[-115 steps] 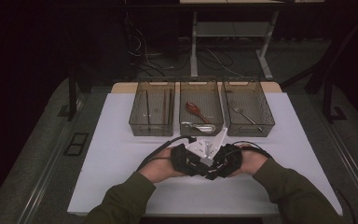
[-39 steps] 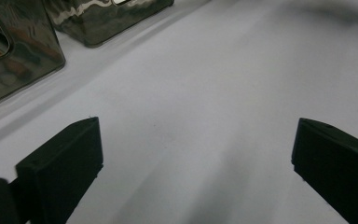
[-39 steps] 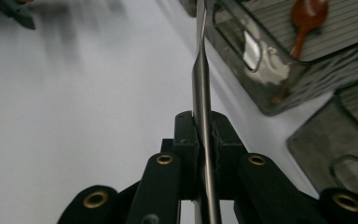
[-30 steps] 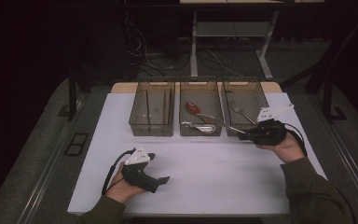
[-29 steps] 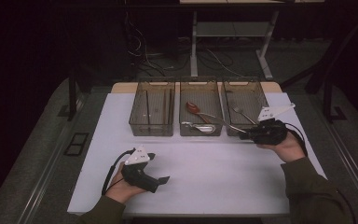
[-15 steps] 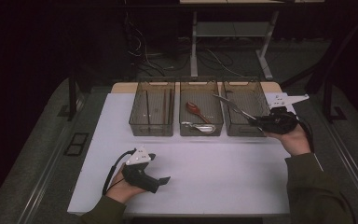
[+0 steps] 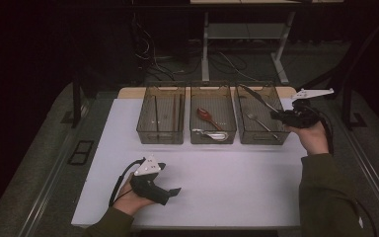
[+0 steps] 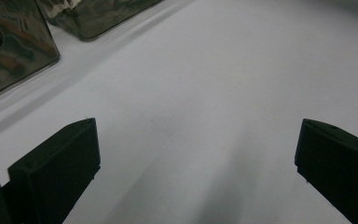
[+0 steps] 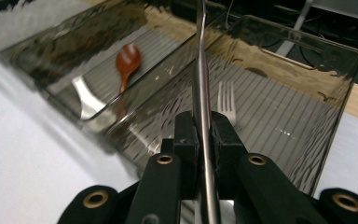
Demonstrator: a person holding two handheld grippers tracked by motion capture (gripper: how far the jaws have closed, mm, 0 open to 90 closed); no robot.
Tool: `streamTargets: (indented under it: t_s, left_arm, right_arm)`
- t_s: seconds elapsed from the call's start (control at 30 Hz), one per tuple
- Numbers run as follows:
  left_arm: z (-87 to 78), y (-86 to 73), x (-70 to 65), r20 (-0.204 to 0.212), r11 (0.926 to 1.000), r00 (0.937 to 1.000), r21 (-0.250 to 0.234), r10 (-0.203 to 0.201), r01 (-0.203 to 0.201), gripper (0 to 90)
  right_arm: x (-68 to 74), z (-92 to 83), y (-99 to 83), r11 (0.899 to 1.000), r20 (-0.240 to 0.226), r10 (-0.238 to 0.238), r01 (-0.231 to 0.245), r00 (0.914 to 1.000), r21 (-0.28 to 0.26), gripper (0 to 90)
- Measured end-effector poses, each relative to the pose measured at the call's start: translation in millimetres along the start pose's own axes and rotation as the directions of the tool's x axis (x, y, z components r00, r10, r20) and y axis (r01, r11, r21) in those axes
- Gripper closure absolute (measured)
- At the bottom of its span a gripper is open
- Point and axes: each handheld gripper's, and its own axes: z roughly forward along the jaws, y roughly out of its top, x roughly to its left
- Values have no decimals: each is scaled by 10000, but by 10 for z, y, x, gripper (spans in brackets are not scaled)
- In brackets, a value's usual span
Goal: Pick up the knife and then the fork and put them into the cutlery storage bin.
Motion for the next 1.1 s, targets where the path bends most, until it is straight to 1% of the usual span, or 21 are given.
streamTargets:
  t_s: [0.1, 0.17, 0.27, 0.4, 0.43, 0.5, 0.6, 0.77, 0.83, 0.9, 1.0, 1.1]
  left_arm:
    - [-2, -1, -1, -25, 10000, 10000, -18, 66, -66, 0]
    - [-7, 3, -2, -37, 9999, 9999, -44, 112, -112, 0]
    - [-9, 7, -6, -48, 9999, 9999, -62, 117, -118, 0]
    - [-3, 9, -13, -62, 9999, 9999, -87, 114, -114, 0]
    - [-2, 8, -13, -63, 9999, 9999, -70, 118, -119, 0]
    - [-2, 8, -15, -57, 9999, 9999, -86, 109, -109, 0]
    - [-2, 8, -16, -30, 9999, 9999, -97, 115, -115, 0]
    - [15, 4, -24, 21, 9999, 9999, 21, 153, -153, 0]
    - [20, 5, -29, 30, 9998, 9998, 59, 180, -180, 0]
    - [21, 6, -31, 54, 9997, 9998, 112, 210, -210, 0]
    - [29, 4, -34, 82, 9998, 9998, 121, 181, -182, 0]
    - [32, 2, -33, 117, 9997, 9998, 160, 187, -188, 0]
  right_arm:
    - [-38, 69, 38, 9995, 379, 7, -19, 9993, 300, 828]
    - [-87, 124, 53, 9992, 468, 53, -72, 9989, 403, 828]
    - [-163, 220, 70, 9973, 800, 230, -285, 9965, 680, 828]
    - [-267, 355, 75, 9933, 966, 588, -679, 9936, 936, 829]
    - [-290, 394, 77, 9927, 1050, 516, -625, 9931, 1034, 828]
    - [-326, 462, 80, 9893, 1119, 542, -686, 9922, 1291, 828]
    - [-366, 557, 70, 9826, 1204, 607, -805, 9909, 1672, 828]
    - [-381, 707, 27, 9705, 1334, 416, -719, 9902, 2303, 827]
    - [-383, 756, 14, 9644, 1353, 447, -781, 9898, 2528, 827]
    - [-374, 800, 9, 9562, 1464, 457, -857, 9882, 2799, 826]
    - [-350, 853, 9, 9473, 1590, 278, -768, 9869, 3109, 823]
    - [-341, 888, 5, 9420, 1626, 167, -701, 9866, 3282, 820]
